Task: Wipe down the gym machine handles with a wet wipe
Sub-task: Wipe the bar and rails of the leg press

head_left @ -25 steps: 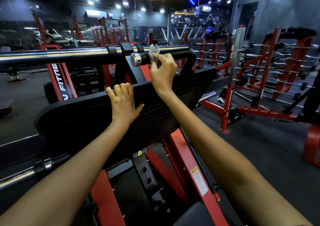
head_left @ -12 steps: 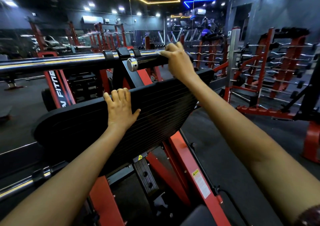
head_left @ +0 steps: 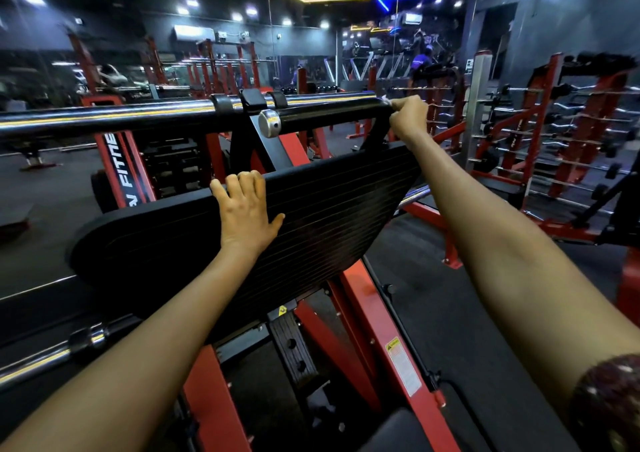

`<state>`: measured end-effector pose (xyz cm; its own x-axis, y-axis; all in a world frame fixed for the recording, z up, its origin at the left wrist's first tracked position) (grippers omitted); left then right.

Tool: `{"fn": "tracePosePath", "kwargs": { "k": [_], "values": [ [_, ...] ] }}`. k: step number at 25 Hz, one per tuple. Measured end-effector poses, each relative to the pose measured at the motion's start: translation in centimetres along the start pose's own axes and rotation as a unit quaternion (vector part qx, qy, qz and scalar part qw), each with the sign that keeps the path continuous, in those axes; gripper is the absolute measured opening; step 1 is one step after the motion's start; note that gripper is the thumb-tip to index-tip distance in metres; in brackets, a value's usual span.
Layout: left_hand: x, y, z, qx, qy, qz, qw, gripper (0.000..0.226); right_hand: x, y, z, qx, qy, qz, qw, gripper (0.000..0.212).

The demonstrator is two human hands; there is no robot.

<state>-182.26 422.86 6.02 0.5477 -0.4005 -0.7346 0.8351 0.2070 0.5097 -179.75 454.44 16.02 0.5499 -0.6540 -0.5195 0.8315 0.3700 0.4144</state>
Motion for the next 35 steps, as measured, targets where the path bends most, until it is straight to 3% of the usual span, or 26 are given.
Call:
{"fn": "tracePosePath", "kwargs": {
  "k": [4,9,13,16,21,25,29,32,35],
  "values": [
    [0.1,0.2,0.0,-0.007,-0.003,0.003,1.000,0.089,0.4,0.1,-1.5,-0.039,-0.079,-0.019,0.996,0.029],
    [0.0,0.2,-0.1,-0.010,-0.004,-0.006,1.000,0.091,0.6,0.5,-0.1,0.007,-0.017,-0.050,0.999,0.023],
    [0.1,0.3,-0.1,-0.013,-0.004,-0.007,1.000,0.091,2.3,1.0,4.3,-0.002,0.112,-0.067,0.992,0.027],
    [0.0,0.3,0.0,-0.010,-0.006,-0.003,1.000,0.090,5.7,-1.5,10.4,0.057,0.231,-0.025,0.971,0.025],
    [0.2,0.4,0.0,0.006,-0.010,-0.002,1.000,0.089,10.3,-3.7,14.4,0.048,0.293,-0.022,0.955,0.025],
    [0.2,0.6,0.2,0.006,-0.005,-0.011,1.000,0.088,14.4,-5.0,17.2,-0.001,0.408,-0.013,0.913,0.022],
    [0.2,0.3,0.0,-0.003,-0.019,-0.020,1.000,0.087,14.8,-4.4,17.1,0.076,0.477,-0.008,0.876,0.032],
    [0.3,0.2,0.0,-0.005,-0.025,-0.026,0.999,0.087,12.3,-3.8,15.0,0.167,0.468,-0.010,0.868,0.036],
    [0.2,0.3,0.1,-0.011,-0.017,-0.029,0.999,0.088,8.3,-2.2,11.7,0.192,0.375,-0.008,0.907,0.033]
  ]
}}
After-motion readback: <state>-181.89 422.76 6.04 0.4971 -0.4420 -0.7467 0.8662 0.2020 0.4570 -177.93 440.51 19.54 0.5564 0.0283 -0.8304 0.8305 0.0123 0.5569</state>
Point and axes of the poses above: each hand's wrist, its own x-axis away from the middle knuckle, its own y-axis out of the back of the hand, z = x × y, the point moved 9 cm from there along -x, towards the middle knuckle, and after that the axes turned 6 degrees about -x, right-handed, at the moved point
